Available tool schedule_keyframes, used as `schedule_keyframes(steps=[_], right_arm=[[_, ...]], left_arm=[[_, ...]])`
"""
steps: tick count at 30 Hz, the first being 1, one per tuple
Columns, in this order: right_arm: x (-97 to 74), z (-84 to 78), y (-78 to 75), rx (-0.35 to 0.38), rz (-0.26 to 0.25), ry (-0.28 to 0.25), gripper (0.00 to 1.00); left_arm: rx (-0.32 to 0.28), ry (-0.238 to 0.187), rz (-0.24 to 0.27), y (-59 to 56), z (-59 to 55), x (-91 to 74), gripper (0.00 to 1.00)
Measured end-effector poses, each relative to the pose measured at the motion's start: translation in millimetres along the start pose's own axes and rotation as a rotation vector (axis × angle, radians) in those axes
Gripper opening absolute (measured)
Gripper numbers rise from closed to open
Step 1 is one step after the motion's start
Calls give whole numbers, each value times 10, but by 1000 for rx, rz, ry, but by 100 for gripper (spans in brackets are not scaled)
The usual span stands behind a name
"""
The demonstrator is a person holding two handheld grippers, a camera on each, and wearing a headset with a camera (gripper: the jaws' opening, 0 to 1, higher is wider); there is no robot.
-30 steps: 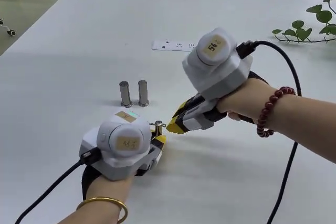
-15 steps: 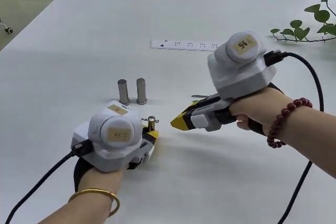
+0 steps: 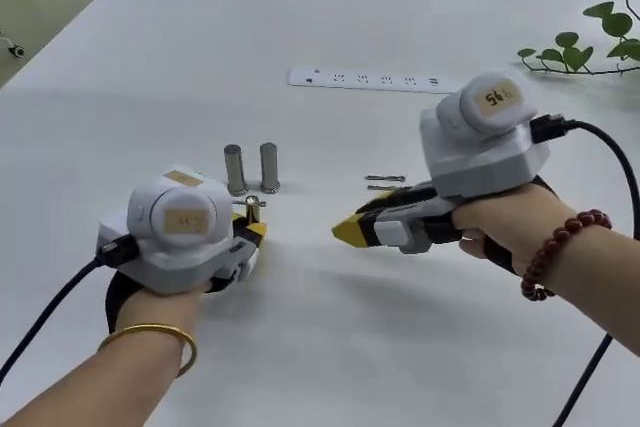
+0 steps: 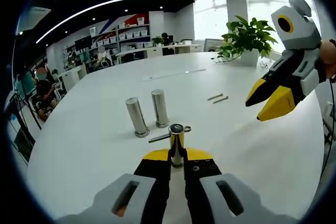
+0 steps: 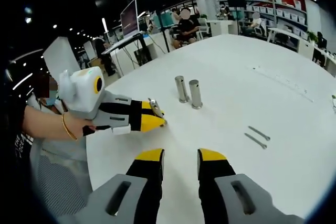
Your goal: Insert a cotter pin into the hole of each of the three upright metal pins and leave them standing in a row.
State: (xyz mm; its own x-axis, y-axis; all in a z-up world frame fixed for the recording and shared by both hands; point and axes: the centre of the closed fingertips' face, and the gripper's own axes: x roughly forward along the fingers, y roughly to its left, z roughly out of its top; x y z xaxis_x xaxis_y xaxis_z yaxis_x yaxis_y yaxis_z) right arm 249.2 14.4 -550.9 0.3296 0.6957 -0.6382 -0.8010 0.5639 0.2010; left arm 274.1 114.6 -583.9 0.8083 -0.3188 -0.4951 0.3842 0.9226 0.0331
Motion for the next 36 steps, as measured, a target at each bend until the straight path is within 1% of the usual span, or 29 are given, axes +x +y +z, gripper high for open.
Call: schedule_keyframes(steps=[5,9,11,19,23,25,34,36], right_arm=[[-11,48,9,-4,-5,-33,24],[-19,72,8,-6,-11,-50,26],[-21,77,10,-3,-12,-56,27],[-13,74,-1,10,-15,-64,27],[-13,63,14,10,-16,-53,26],[-17,78,29,8,-14,-57,26],[-8,110,34,14,-14,-64,27],[-6,107,35,17,-13,-64,27]], left_arm=[[-21,-2,13,52,-23,-1,5],[-20,7,23,80,-72,7,5],[-21,0,25,87,-73,13,5],[-9,-12,29,86,-68,32,6],[-23,-19,27,105,-72,39,6],[-22,-24,27,108,-67,38,6],[-22,-23,17,108,-69,29,6],[-21,-14,18,105,-90,28,6]])
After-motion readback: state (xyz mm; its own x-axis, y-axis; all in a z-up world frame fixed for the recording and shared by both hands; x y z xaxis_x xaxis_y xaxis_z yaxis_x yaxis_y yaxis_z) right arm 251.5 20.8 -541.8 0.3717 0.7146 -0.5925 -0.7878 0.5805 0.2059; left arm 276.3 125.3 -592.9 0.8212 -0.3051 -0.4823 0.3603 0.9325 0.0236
